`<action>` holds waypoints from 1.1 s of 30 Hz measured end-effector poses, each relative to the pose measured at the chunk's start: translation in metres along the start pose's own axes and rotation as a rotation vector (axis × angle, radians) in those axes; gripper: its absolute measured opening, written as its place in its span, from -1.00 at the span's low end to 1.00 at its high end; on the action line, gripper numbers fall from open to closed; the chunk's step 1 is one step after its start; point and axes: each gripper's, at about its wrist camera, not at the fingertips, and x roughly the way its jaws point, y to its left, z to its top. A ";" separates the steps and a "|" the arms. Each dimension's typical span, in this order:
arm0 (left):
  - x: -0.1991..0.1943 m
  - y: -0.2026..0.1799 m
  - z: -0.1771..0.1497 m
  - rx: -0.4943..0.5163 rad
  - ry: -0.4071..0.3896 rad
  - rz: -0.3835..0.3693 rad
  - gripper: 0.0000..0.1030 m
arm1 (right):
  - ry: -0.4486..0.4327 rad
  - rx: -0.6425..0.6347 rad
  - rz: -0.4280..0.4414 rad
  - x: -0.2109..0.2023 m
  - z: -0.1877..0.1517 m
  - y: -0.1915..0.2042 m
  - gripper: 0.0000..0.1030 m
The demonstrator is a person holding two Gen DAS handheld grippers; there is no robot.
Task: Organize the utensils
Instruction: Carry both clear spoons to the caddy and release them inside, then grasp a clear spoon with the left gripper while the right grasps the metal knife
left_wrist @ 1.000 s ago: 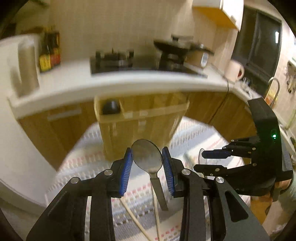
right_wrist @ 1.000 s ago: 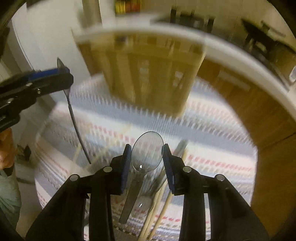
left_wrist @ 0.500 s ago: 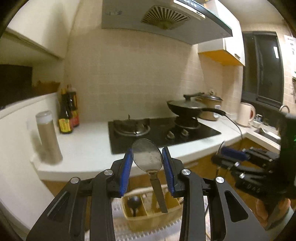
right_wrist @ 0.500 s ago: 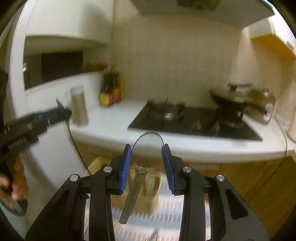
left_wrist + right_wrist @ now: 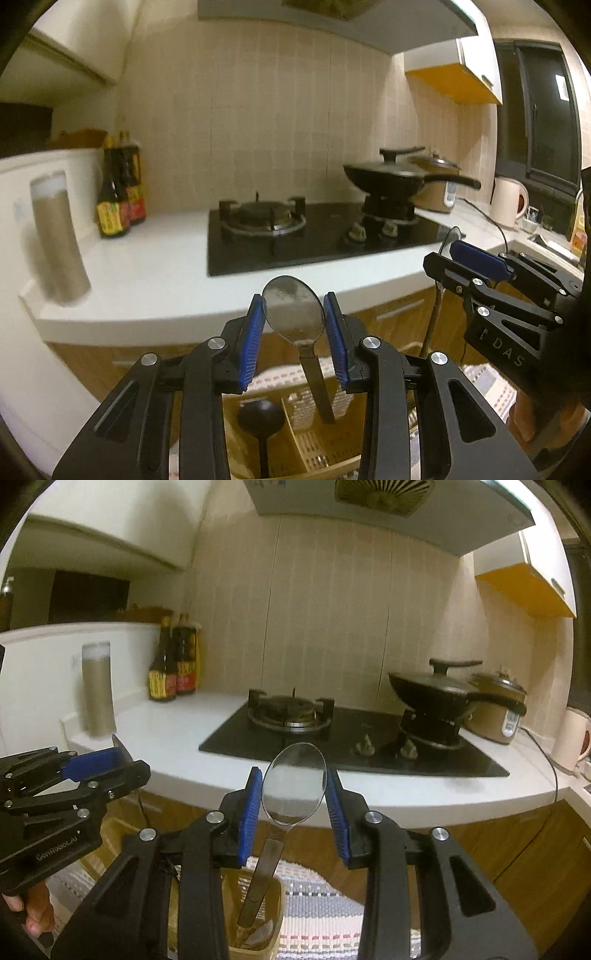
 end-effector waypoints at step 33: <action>-0.094 -0.024 -0.038 -0.011 0.224 -0.230 -0.07 | 0.425 0.163 0.280 -0.070 -0.034 -0.032 -0.11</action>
